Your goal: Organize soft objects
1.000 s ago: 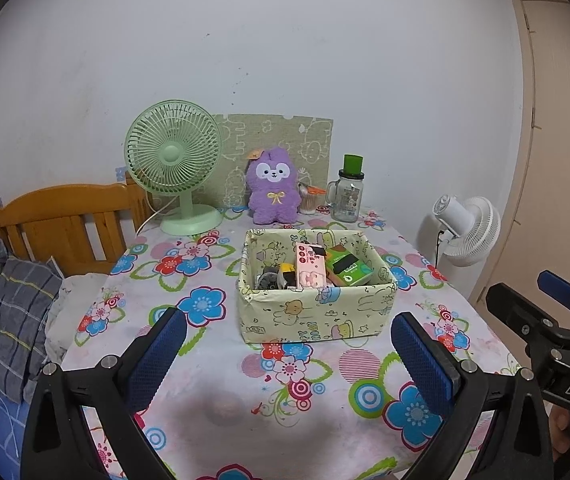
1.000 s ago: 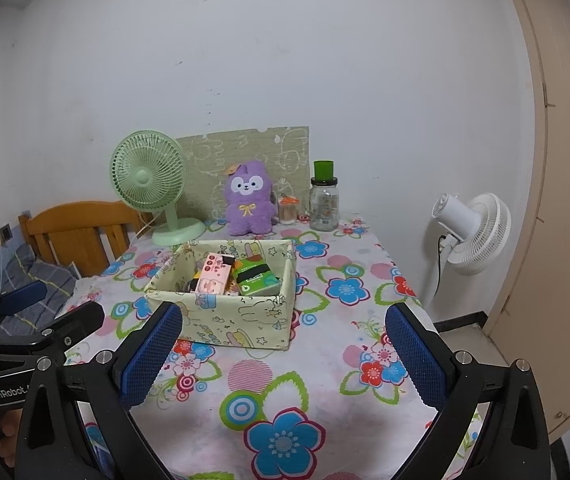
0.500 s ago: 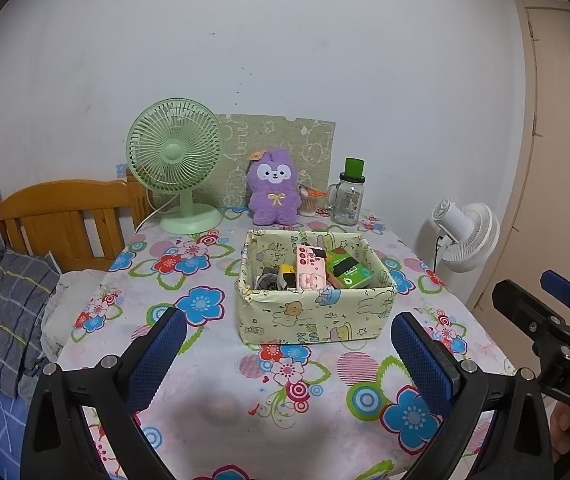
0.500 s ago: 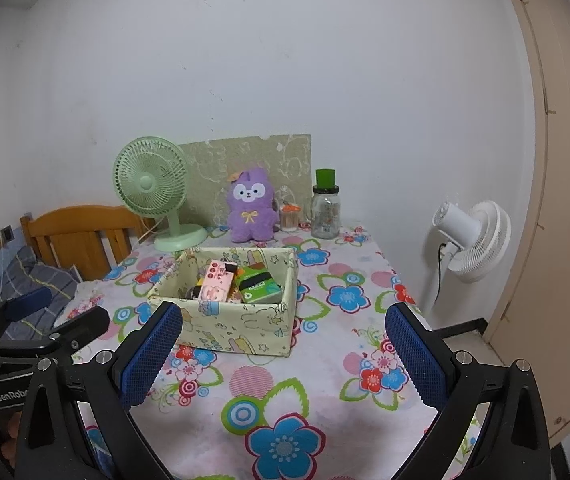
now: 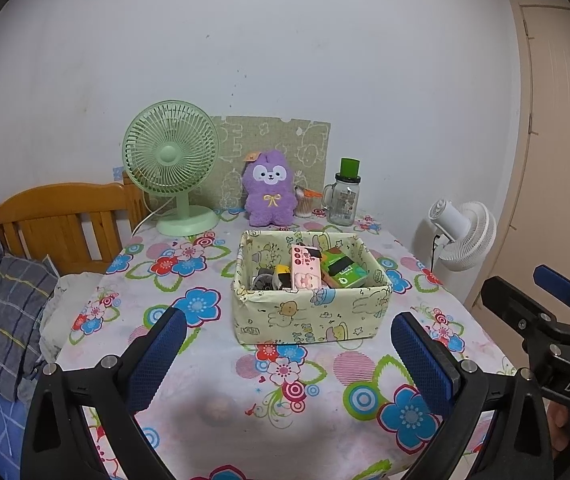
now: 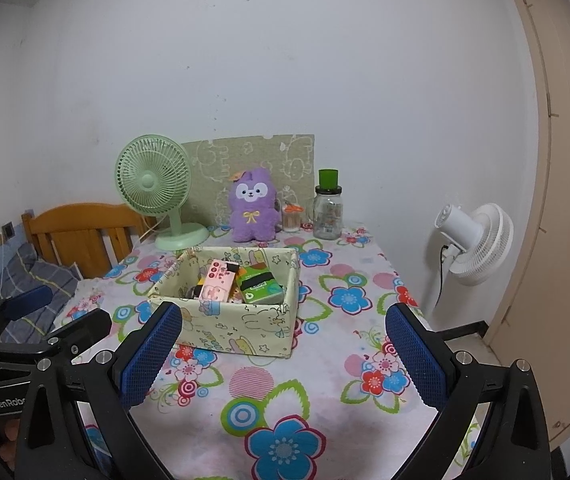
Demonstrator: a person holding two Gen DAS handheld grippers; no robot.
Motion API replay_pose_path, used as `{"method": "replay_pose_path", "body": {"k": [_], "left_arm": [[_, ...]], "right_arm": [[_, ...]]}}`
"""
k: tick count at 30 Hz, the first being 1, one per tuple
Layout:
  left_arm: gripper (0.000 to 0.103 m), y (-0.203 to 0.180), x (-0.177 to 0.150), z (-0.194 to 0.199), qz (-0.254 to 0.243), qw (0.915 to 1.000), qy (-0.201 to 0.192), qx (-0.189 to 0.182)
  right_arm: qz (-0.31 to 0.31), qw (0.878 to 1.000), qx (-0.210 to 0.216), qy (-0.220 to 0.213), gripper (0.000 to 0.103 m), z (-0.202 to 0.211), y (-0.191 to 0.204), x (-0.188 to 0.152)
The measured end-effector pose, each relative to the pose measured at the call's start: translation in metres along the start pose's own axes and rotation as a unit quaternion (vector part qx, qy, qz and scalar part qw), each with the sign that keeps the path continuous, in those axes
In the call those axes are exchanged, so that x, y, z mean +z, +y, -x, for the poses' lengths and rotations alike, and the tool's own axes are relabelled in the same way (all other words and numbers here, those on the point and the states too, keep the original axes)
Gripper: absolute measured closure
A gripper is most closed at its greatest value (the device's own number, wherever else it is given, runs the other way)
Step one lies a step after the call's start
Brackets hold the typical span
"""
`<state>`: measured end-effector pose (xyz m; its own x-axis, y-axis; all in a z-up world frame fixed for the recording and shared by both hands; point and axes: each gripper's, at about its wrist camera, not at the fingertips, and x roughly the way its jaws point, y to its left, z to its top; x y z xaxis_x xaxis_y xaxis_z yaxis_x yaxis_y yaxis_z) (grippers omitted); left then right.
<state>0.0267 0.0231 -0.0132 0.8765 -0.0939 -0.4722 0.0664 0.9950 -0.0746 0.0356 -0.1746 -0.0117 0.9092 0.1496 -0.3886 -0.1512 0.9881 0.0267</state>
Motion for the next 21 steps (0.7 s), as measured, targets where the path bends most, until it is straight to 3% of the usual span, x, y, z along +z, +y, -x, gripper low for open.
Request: {"method": "replay_pose_path", "body": {"k": [21], "left_arm": [[0.000, 0.0009, -0.0013, -0.0015, 0.002, 1.0000, -0.002, -0.004]], "right_arm": [[-0.005, 1.000, 0.004, -0.003, 0.000, 0.0000, -0.0031, -0.0004]]}}
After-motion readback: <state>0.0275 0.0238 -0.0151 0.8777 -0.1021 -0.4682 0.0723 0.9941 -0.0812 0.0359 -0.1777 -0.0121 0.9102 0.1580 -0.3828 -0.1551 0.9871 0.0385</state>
